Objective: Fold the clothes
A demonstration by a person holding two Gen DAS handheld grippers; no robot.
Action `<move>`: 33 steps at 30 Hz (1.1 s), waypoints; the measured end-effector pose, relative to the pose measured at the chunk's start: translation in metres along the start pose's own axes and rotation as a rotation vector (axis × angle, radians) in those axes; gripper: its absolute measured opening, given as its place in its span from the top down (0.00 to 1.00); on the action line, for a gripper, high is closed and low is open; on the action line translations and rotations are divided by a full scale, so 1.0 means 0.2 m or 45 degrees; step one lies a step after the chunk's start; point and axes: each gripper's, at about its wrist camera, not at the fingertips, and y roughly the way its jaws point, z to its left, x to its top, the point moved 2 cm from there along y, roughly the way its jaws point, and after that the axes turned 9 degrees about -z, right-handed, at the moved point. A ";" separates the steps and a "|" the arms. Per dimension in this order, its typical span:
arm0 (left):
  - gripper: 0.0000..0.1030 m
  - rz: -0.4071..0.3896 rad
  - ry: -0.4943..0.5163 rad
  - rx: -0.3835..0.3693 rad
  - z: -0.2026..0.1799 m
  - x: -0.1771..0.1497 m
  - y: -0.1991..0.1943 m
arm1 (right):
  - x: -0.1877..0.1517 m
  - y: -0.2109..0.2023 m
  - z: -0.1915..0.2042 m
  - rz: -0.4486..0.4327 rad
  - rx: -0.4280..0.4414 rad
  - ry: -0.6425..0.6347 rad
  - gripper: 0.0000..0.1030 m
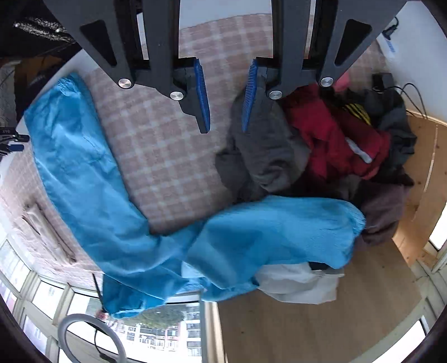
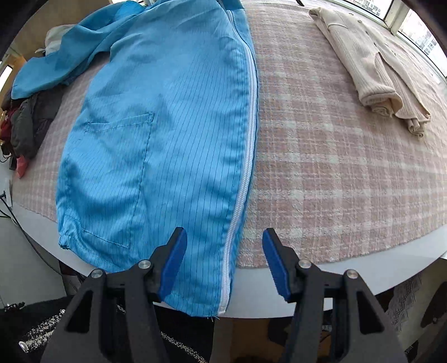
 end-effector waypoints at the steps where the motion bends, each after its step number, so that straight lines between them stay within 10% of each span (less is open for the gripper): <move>1: 0.78 0.043 -0.011 -0.134 -0.12 -0.07 0.06 | -0.02 0.02 -0.02 0.006 -0.032 0.015 0.46; 4: 0.78 0.199 -0.026 -0.429 -0.49 -0.23 0.26 | -0.07 0.06 -0.04 0.041 0.017 0.094 0.46; 9: 0.72 0.350 -0.102 -0.554 -0.85 -0.38 0.48 | -0.11 0.08 -0.02 0.029 0.021 0.103 0.46; 23: 0.58 0.356 -0.212 -0.233 -1.16 -0.37 0.62 | -0.06 0.14 -0.08 -0.034 0.147 0.108 0.46; 33: 0.56 0.326 -0.258 -0.186 -1.30 -0.40 0.59 | -0.13 0.15 -0.03 0.030 0.346 0.096 0.46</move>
